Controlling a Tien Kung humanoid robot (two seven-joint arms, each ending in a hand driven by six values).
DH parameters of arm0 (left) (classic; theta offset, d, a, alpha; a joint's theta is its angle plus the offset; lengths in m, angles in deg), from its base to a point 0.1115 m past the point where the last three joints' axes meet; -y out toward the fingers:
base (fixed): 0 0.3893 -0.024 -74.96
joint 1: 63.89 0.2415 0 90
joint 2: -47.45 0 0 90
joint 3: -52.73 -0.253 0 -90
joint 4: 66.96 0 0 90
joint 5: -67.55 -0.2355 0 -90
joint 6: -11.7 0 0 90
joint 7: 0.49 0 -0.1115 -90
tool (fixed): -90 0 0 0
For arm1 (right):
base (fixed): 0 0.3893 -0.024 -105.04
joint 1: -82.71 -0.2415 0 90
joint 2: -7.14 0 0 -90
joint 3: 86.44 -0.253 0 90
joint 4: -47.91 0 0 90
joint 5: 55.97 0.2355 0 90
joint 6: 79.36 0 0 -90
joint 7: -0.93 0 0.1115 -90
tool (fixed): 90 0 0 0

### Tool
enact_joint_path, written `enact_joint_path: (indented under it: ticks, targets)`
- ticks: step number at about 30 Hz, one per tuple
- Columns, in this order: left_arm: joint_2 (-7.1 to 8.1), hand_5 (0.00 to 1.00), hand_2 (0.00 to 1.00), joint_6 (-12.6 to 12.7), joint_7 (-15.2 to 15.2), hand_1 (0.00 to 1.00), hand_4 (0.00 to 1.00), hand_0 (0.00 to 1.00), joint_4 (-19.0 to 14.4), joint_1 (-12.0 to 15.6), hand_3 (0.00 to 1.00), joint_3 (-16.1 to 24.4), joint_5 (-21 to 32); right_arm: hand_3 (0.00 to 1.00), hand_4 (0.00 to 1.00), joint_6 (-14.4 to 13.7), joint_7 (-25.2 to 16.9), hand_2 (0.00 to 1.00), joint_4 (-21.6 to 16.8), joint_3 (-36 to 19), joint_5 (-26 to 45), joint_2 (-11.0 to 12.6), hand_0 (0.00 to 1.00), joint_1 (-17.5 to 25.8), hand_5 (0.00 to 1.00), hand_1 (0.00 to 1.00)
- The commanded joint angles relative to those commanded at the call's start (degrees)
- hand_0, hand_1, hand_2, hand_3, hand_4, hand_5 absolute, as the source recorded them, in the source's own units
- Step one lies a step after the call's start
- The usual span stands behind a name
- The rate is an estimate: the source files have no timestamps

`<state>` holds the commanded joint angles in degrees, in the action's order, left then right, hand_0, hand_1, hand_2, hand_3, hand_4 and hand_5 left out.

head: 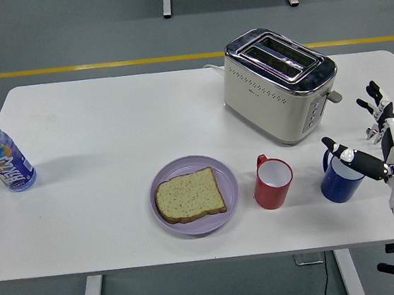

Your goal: Pick up the cup,pour liquid into bread,place the cup on the desk

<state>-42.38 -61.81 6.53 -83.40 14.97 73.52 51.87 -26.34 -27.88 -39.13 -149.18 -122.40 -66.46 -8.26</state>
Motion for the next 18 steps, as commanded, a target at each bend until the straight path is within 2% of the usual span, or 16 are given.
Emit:
enact_joint_path:
  ticks: [1, 2, 7, 8, 13, 14, 18]
  targets:
    - [0.00, 0.998, 0.698, 0.0, 0.0, 0.683, 0.251, 0.679, 0.0, 0.0, 0.542, 0.0, 0.1, 0.998, 0.998, 0.0, -0.4, 0.959, -1.0, -0.5, 1.8, 0.0, 0.976, 0.1, 0.092, 0.856]
    - [0.01, 0.998, 0.698, 0.0, -0.1, 0.683, 0.251, 0.679, 0.0, 0.0, 0.542, -0.1, 0.1, 0.959, 0.998, 0.0, -0.7, 0.919, -1.6, -0.9, 3.3, -0.1, 0.910, 0.2, 0.079, 0.811]
    - [0.02, 0.998, 0.698, 0.0, -0.1, 0.683, 0.251, 0.679, 0.0, 0.0, 0.542, -0.2, 0.2, 0.959, 0.998, 0.0, -1.6, 0.919, -2.9, -3.1, 9.7, -0.5, 0.910, 0.3, 0.079, 0.811]
    - [0.04, 0.998, 0.698, 0.0, -0.2, 0.683, 0.251, 0.679, 0.0, 0.0, 0.542, -0.2, 0.3, 0.919, 0.998, 0.0, -1.2, 0.891, -2.9, -3.8, 10.2, -0.6, 0.887, 0.3, 0.082, 0.786]
    - [0.06, 0.998, 0.698, 0.0, -0.3, 0.683, 0.251, 0.679, 0.0, 0.0, 0.542, -0.3, 0.5, 0.919, 0.998, 0.0, -0.9, 0.891, -2.9, -6.2, 13.3, -1.3, 0.887, 0.4, 0.082, 0.786]
    - [0.06, 0.998, 0.698, 0.0, -0.2, 0.683, 0.251, 0.679, 0.0, 0.0, 0.542, -0.3, 0.4, 0.732, 0.882, 0.0, -1.0, 0.711, -2.9, -6.5, 14.2, -1.4, 0.741, 0.3, 0.097, 0.642]
    - [0.08, 0.998, 0.698, 0.0, -0.3, 0.683, 0.251, 0.679, 0.0, 0.0, 0.542, -0.2, 0.3, 0.732, 0.882, 0.0, -2.1, 0.711, -2.2, -7.8, 20.1, -1.5, 0.741, -0.1, 0.097, 0.642]
